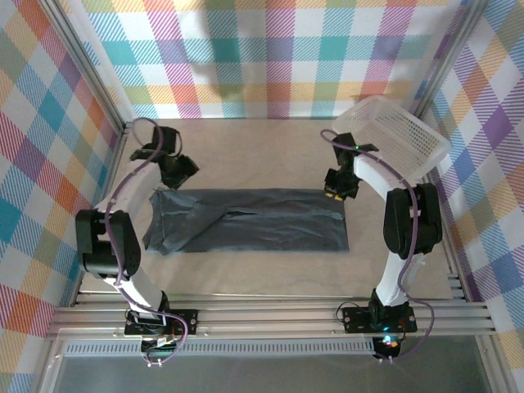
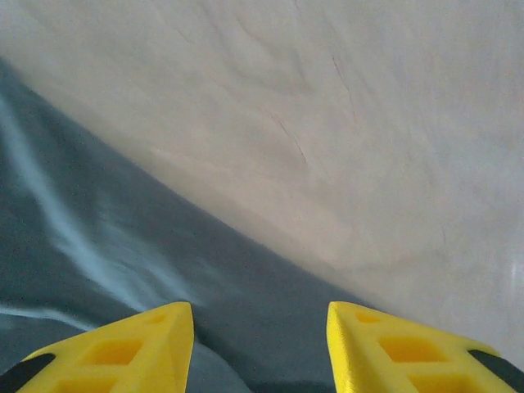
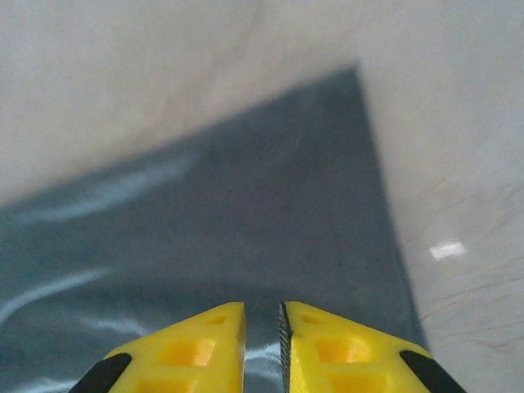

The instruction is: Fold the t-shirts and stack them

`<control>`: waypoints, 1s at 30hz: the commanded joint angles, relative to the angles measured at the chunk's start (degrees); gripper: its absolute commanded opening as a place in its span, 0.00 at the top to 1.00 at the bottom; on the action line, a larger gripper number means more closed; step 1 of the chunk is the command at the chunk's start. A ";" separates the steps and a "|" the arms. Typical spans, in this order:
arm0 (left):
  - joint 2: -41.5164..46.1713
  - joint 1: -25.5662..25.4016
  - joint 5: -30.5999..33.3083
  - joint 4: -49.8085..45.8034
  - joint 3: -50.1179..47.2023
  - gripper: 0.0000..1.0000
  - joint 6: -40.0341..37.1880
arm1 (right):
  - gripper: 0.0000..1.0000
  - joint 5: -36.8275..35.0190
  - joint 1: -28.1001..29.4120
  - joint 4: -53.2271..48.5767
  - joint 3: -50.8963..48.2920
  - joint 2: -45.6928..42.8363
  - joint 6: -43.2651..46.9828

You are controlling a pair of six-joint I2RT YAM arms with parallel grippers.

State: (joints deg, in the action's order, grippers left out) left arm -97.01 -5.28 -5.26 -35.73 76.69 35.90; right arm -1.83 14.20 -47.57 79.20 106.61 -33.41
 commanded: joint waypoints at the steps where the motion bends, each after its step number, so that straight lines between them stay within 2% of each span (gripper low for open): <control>1: -4.20 -1.15 -3.42 0.24 -2.26 0.54 -1.90 | 0.83 2.78 1.01 -0.76 -4.87 0.60 -1.95; 5: -7.48 -2.12 -3.74 -2.94 -1.00 0.55 -5.91 | 0.87 1.65 1.01 -2.62 -7.83 0.13 -1.36; 7: -8.08 -2.58 -1.95 -4.89 -1.28 0.55 -6.11 | 0.88 0.27 0.99 -3.21 -8.90 -0.48 -0.76; 12: -8.22 -3.20 2.68 -7.81 -2.18 0.56 -2.46 | 0.87 -2.06 1.01 -3.51 -9.90 -0.87 0.22; 19: -9.04 -5.38 5.45 -12.77 -0.78 0.62 1.76 | 0.87 -3.14 0.97 -3.31 -9.35 -0.69 0.71; 30: -12.24 -6.59 7.97 -11.76 0.74 0.61 4.71 | 0.87 -2.60 1.00 -2.90 -9.05 -0.98 1.34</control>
State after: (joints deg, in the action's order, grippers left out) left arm -109.03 -11.18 0.82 -46.46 75.92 38.98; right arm -4.01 15.40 -49.34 69.69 106.87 -33.28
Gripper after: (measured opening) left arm 0.383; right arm 0.126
